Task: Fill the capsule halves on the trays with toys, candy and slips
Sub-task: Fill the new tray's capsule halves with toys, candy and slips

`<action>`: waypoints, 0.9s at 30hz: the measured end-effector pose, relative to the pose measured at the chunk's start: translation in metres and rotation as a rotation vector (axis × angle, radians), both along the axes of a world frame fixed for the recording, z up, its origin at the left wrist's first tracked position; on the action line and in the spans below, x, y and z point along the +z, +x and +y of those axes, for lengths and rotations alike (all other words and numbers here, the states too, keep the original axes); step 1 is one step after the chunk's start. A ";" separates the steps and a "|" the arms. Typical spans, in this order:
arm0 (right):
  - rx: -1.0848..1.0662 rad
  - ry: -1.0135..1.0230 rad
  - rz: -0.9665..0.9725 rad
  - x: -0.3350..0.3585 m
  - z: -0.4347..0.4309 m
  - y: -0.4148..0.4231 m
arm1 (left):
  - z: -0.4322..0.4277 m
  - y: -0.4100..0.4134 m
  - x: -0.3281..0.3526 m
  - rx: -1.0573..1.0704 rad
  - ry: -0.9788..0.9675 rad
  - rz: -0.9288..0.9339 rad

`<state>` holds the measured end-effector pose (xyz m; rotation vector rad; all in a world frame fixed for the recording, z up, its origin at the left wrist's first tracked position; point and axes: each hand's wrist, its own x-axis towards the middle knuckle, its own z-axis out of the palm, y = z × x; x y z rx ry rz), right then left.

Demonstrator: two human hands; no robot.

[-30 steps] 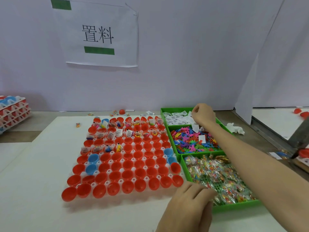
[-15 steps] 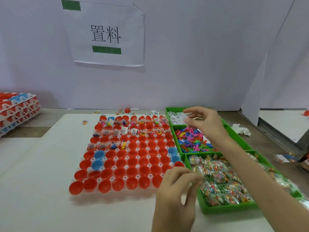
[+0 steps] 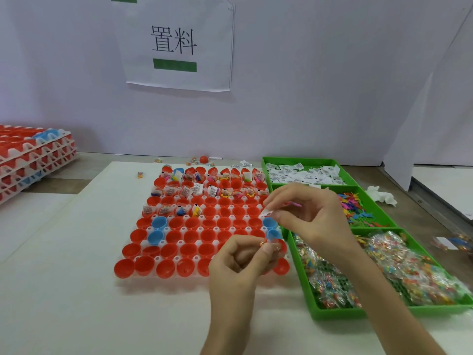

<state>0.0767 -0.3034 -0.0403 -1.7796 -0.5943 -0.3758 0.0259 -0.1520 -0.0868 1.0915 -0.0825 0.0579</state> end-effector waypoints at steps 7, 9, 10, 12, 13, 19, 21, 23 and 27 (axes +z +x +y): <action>0.024 0.004 -0.006 0.002 0.010 -0.009 | 0.004 0.004 -0.002 0.027 -0.108 0.080; 0.025 0.008 -0.005 0.002 0.012 -0.009 | 0.003 0.003 -0.002 0.032 -0.136 0.094; 0.033 0.006 -0.005 0.001 0.013 -0.008 | 0.003 0.004 -0.002 0.038 -0.145 0.098; 0.039 -0.008 -0.013 -0.002 0.014 -0.007 | 0.004 0.004 -0.002 0.053 -0.158 0.096; 0.040 -0.018 -0.015 -0.003 0.014 -0.006 | 0.004 0.005 -0.002 0.060 -0.159 0.094; 0.019 -0.108 -0.043 -0.012 0.019 -0.004 | 0.006 0.006 -0.001 0.058 -0.178 0.067; 0.002 -0.137 -0.062 -0.013 0.019 -0.004 | 0.005 0.005 0.001 0.048 -0.175 0.049; 0.000 -0.180 -0.079 -0.013 0.021 -0.005 | 0.004 0.005 0.000 0.073 -0.158 0.035; 0.067 -0.162 0.099 -0.004 0.010 -0.001 | 0.006 0.006 -0.005 0.114 -0.146 0.043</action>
